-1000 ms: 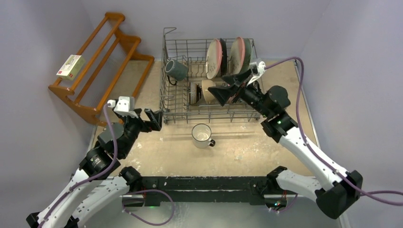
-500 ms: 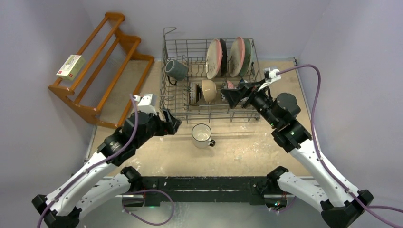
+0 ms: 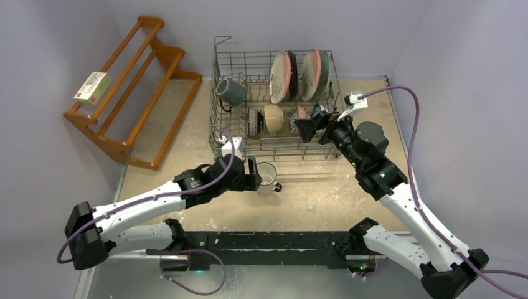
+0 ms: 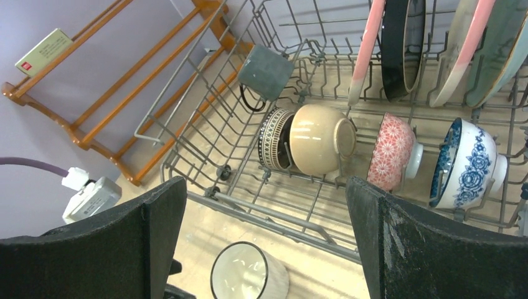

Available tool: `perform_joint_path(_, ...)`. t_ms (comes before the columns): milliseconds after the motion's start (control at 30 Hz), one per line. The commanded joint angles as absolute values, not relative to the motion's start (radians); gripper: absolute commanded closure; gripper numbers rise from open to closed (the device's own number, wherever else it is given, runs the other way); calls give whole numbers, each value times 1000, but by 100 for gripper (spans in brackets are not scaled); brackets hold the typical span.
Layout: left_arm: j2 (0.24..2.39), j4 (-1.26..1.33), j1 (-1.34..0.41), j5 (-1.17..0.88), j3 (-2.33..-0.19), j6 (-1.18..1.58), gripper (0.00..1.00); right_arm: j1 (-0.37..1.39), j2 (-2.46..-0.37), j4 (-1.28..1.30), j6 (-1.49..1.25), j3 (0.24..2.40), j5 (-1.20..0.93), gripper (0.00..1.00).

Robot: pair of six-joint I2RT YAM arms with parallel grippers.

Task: Load the mixed dishes into the dish rack
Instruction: Pick up the cup at the center of the board.

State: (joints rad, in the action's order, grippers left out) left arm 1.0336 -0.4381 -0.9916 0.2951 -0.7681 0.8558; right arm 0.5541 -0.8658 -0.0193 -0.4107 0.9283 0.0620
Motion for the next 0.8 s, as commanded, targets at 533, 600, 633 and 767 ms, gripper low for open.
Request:
perform_joint_path(533, 1215, -298, -1023, 540, -775, 1018, 39, 552, -786, 13, -394, 845, 107, 1)
perform_joint_path(600, 1231, -295, -1024, 546, -779, 1015, 41, 552, -782, 16, -394, 842, 107, 1)
perform_joint_path(633, 1238, -292, -1023, 547, -781, 1014, 42, 552, -782, 19, -393, 844, 107, 1)
perform_joint_path(767, 1265, -289, -1023, 540, -786, 1006, 46, 553, -779, 21, -385, 845, 107, 1)
